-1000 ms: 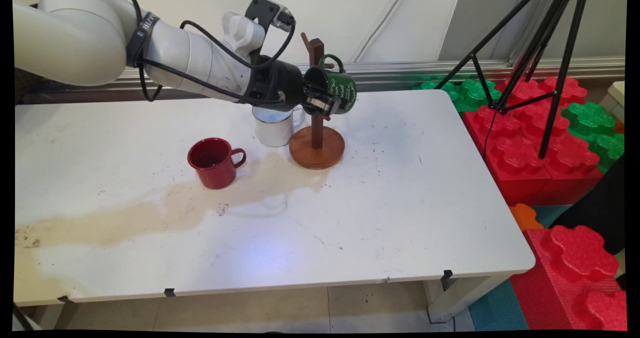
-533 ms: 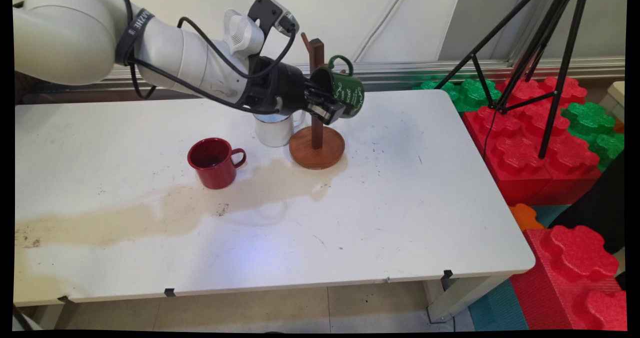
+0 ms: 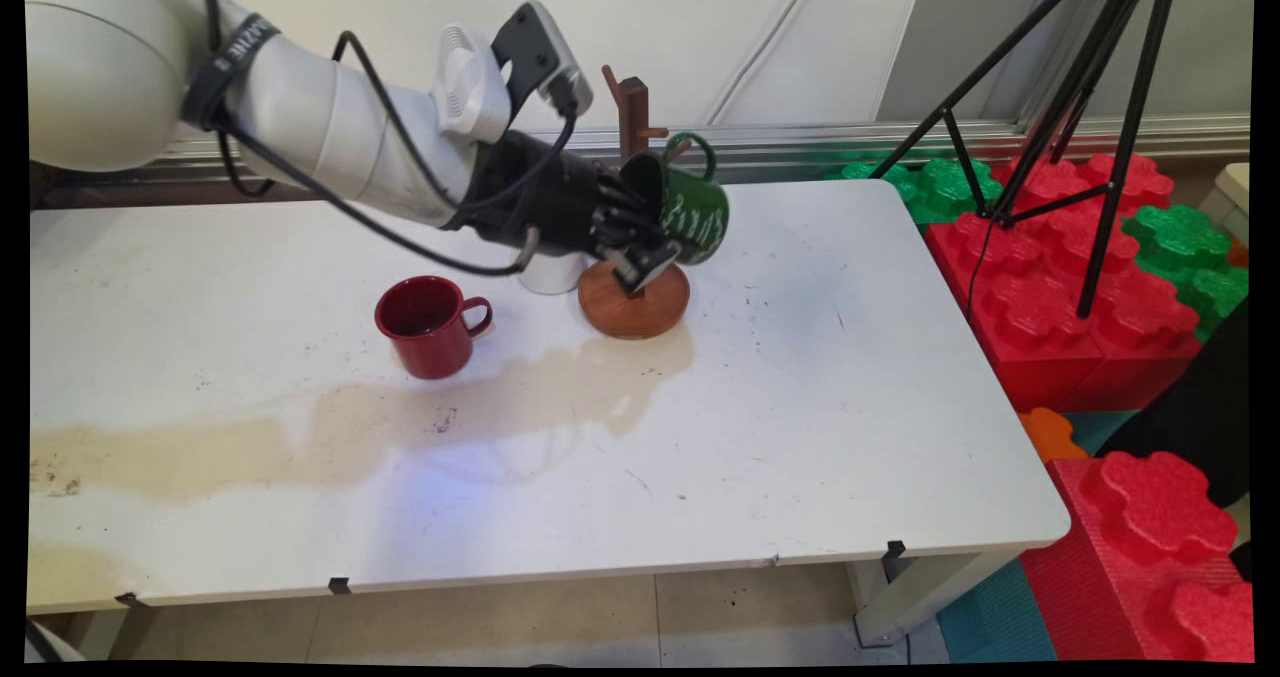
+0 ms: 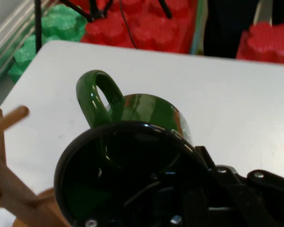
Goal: Place the picked object on the table
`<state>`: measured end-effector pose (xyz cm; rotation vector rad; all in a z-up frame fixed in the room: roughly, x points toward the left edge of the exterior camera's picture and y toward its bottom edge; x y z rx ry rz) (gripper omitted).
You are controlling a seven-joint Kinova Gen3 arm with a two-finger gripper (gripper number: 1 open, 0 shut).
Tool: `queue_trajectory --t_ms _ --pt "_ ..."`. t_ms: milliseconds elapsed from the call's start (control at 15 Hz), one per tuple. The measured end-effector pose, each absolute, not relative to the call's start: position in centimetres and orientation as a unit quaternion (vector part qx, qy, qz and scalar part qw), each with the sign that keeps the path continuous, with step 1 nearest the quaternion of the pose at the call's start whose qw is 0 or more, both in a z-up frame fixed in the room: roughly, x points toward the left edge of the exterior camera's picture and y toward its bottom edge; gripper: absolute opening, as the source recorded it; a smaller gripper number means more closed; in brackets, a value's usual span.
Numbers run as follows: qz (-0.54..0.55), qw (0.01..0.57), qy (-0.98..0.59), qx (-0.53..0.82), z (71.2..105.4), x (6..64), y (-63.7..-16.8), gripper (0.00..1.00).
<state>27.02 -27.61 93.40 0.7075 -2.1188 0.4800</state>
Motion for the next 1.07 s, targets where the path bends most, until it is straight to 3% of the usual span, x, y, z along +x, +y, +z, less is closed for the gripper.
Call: queue_trajectory --t_ms 533,1067 --pt "0.19 0.328 -0.897 0.226 94.2 28.0 -24.7 0.0" --pt "0.17 0.189 -0.949 0.185 94.1 30.8 -20.8 0.0"
